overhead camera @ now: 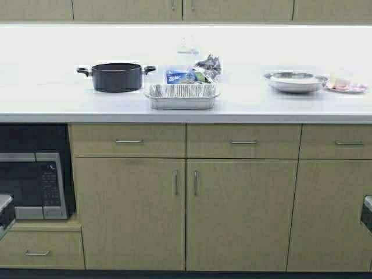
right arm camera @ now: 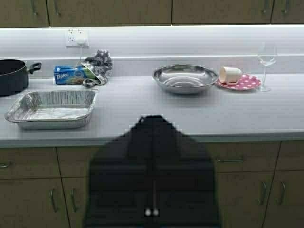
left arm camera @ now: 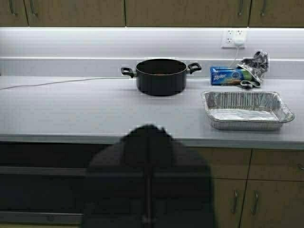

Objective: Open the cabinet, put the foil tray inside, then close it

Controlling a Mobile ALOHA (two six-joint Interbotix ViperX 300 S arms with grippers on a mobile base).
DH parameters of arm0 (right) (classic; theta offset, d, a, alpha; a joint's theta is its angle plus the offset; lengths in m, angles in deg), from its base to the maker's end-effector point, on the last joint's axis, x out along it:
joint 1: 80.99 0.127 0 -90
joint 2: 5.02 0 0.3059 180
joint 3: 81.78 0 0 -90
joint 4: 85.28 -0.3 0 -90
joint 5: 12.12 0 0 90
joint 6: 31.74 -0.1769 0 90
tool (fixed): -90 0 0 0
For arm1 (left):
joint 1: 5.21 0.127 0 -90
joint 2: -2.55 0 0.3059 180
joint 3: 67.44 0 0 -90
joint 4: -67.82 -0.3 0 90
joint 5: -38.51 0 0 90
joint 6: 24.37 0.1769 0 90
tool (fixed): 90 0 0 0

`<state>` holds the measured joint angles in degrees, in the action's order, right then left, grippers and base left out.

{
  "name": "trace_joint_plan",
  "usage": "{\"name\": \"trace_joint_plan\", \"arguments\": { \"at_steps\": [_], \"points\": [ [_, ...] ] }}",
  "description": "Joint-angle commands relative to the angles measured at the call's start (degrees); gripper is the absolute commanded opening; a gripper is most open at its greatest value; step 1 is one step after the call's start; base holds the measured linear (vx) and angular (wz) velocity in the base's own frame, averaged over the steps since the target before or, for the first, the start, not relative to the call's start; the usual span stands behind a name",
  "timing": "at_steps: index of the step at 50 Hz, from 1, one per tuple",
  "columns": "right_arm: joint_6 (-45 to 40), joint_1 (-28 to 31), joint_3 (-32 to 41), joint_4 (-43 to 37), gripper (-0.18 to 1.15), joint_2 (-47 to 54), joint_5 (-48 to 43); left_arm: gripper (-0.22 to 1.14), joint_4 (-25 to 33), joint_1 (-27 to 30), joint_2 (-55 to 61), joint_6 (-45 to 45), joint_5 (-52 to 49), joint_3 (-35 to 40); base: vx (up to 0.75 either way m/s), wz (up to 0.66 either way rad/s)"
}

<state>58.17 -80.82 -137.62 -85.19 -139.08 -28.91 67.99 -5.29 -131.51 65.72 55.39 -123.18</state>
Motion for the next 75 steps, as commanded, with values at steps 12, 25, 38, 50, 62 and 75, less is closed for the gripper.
{"name": "trace_joint_plan", "arguments": {
  "at_steps": [12,25,38,50,62,75],
  "points": [
    [0.00,0.09,-0.53,0.35,0.05,0.35,0.44,0.02,-0.44,-0.09,2.11,-0.35,0.88,0.70,0.09,0.03],
    [0.26,0.09,-0.70,0.35,0.05,-1.32,0.88,0.02,-0.53,-0.09,2.90,-0.97,1.85,1.23,0.21,0.05],
    [0.09,0.09,-1.32,0.35,0.05,-1.85,1.23,0.02,-0.62,-0.09,4.39,-0.88,2.46,0.62,0.30,0.05],
    [0.09,0.09,-1.67,0.35,0.05,-1.93,1.14,0.02,-0.62,-0.09,5.01,-0.88,4.13,0.00,0.31,0.03],
    [0.09,0.09,-0.79,0.44,0.05,-0.44,1.14,0.02,-0.62,-0.09,4.66,-0.79,4.31,-0.26,0.33,0.04],
    [0.09,0.09,-1.05,0.44,0.05,-0.44,1.14,0.02,-0.62,0.00,3.52,-1.14,4.31,-1.23,0.37,0.03]
  ]
}}
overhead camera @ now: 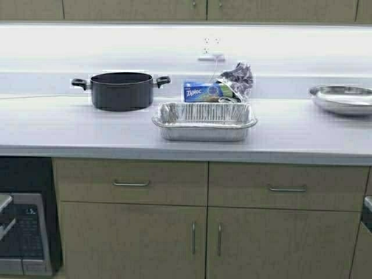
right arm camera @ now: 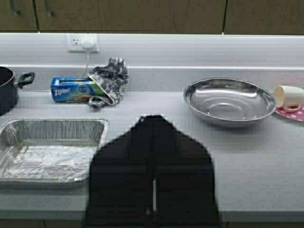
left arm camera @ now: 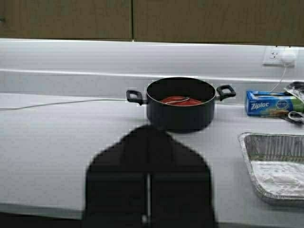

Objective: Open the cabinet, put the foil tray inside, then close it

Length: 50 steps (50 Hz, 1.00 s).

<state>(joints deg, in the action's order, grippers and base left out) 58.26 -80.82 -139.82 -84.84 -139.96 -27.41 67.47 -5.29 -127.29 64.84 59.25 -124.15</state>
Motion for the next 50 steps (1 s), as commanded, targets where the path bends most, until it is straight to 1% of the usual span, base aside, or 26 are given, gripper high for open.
{"name": "trace_joint_plan", "arguments": {
  "at_steps": [1,33,47,50],
  "points": [
    [0.00,0.09,1.14,0.09,0.05,0.44,-0.35,0.02,-0.09,0.00,-1.05,-0.35,0.44,-0.44,0.37,-0.07],
    [0.00,0.09,0.26,0.00,0.05,0.18,-0.26,0.02,-0.18,0.00,1.76,-0.18,1.41,-0.18,0.31,-0.01],
    [-0.18,0.18,0.35,0.09,0.05,-0.44,0.62,0.03,-0.09,0.00,0.09,-1.05,1.41,-1.32,0.25,0.05],
    [-0.44,0.18,0.35,-0.09,0.07,-0.44,0.70,0.04,-0.09,-0.35,-0.09,-1.58,1.32,-1.49,0.24,0.00]
  ]
}}
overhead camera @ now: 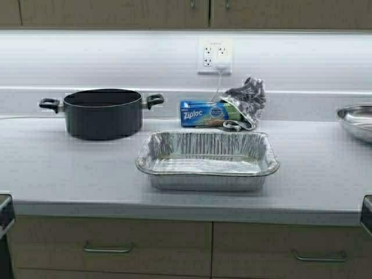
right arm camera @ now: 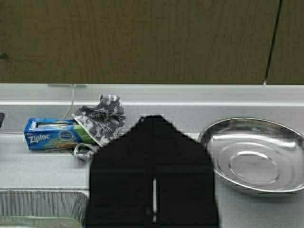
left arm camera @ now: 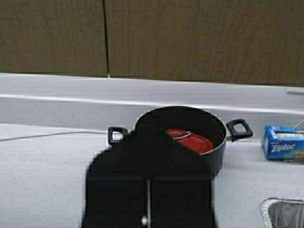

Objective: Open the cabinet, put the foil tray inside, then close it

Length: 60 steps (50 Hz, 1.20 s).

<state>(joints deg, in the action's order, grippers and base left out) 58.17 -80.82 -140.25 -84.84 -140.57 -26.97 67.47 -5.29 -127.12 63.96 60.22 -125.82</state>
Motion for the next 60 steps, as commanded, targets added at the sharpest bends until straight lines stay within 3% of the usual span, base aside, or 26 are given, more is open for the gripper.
{"name": "trace_joint_plan", "arguments": {
  "at_steps": [1,5,12,14,16,19,22,33,40,45,50,55,60],
  "points": [
    [-0.62,0.18,0.79,-0.18,0.08,0.18,0.26,0.06,-0.18,-0.44,-0.44,-0.70,0.18,0.09,0.23,0.00],
    [-2.55,2.37,0.79,0.00,0.26,0.00,0.53,0.24,-0.35,-2.20,-1.76,-0.88,-0.44,-0.35,0.20,-0.01],
    [-4.39,11.43,1.05,0.35,1.04,0.00,1.23,0.94,-0.88,-9.93,-4.48,-1.85,-3.16,-0.44,0.14,-0.01],
    [-4.31,14.85,1.23,0.35,1.13,0.18,0.70,1.10,-0.88,-13.71,-4.57,-1.85,-3.60,-0.44,0.12,0.02],
    [-4.22,17.93,1.67,0.35,1.09,0.70,0.00,1.11,-0.88,-17.75,-4.22,-1.67,-3.60,-0.44,0.11,0.02],
    [-4.22,21.97,2.55,0.09,1.00,2.29,-1.93,1.00,-0.88,-24.08,-2.02,-1.58,-2.64,0.00,0.09,0.02],
    [-4.13,25.05,3.96,-0.18,1.00,5.27,-4.66,0.98,-0.79,-28.04,1.93,-1.49,0.18,0.70,0.07,0.02],
    [-3.69,30.32,12.66,-1.23,1.02,22.85,-11.95,1.01,0.44,-34.98,25.22,0.35,13.18,9.49,0.03,0.01],
    [-0.26,31.46,20.30,-3.96,1.02,32.78,-15.38,1.01,8.00,-39.02,38.23,6.42,20.04,19.07,0.00,0.00],
    [6.15,32.26,25.14,-11.51,1.02,36.74,-16.88,1.01,15.91,-41.40,43.77,13.10,24.35,25.14,-0.01,0.00],
    [15.47,34.80,29.88,-24.96,1.02,41.57,-22.32,1.01,21.80,-42.63,48.52,18.28,26.81,30.15,0.00,0.00],
    [26.98,36.91,34.10,-36.12,1.02,46.58,-27.69,1.01,24.43,-42.71,52.65,19.60,28.30,34.54,0.01,-0.01],
    [37.18,37.62,38.76,-39.99,1.01,50.98,-29.44,1.01,24.61,-42.63,56.07,19.69,29.18,38.85,0.00,0.00]
  ]
}}
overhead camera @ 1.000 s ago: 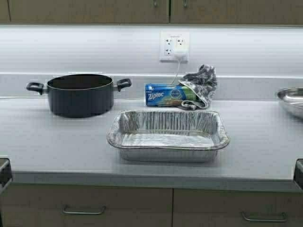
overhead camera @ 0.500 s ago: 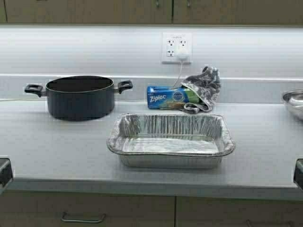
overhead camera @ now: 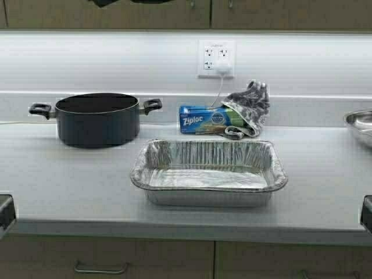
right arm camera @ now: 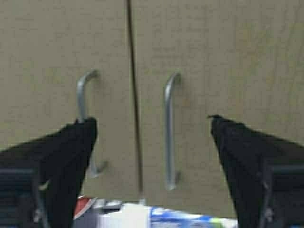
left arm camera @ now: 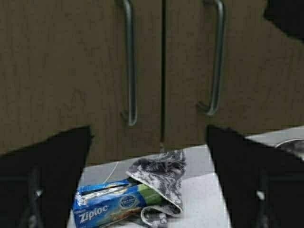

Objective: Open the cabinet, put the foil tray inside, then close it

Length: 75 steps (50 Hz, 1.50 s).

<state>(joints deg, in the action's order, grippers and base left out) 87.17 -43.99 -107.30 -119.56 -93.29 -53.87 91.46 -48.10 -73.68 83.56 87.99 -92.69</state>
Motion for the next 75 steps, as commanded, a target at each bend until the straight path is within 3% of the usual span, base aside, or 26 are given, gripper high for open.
{"name": "trace_joint_plan", "arguments": {
  "at_steps": [1,18,32,37,45,49,57,75],
  "points": [
    [9.23,0.79,6.50,-5.89,1.01,4.31,-2.81,1.01,0.62,0.18,3.25,0.18,1.41,6.50,0.00,0.00],
    [9.32,-2.46,13.45,-8.26,1.01,9.93,-3.34,1.01,2.11,0.97,12.83,0.35,2.11,18.98,0.00,0.00],
    [9.32,-2.99,17.75,-10.28,0.94,15.12,-2.64,0.97,3.96,2.55,16.96,0.35,2.11,23.73,0.00,0.00],
    [9.32,-2.99,19.07,-12.74,0.70,16.70,-1.58,0.78,5.01,2.72,17.23,0.44,1.58,24.35,0.00,0.00],
    [9.32,-3.25,21.97,-14.59,0.13,18.90,-0.53,0.13,5.98,4.83,18.54,0.53,-3.34,27.25,0.00,0.00],
    [9.40,-3.16,21.62,-14.59,-0.03,18.19,0.35,-0.09,5.98,5.45,18.02,0.44,-7.38,27.42,-0.01,0.02],
    [9.49,-2.64,15.47,-14.59,0.08,12.83,2.72,0.06,5.36,4.57,11.69,0.35,-10.55,20.83,-0.03,0.00],
    [10.11,-1.76,-5.10,-11.07,0.07,-10.72,18.37,0.03,2.55,5.10,-14.06,0.88,-13.71,-6.33,0.00,-0.01]
  ]
}}
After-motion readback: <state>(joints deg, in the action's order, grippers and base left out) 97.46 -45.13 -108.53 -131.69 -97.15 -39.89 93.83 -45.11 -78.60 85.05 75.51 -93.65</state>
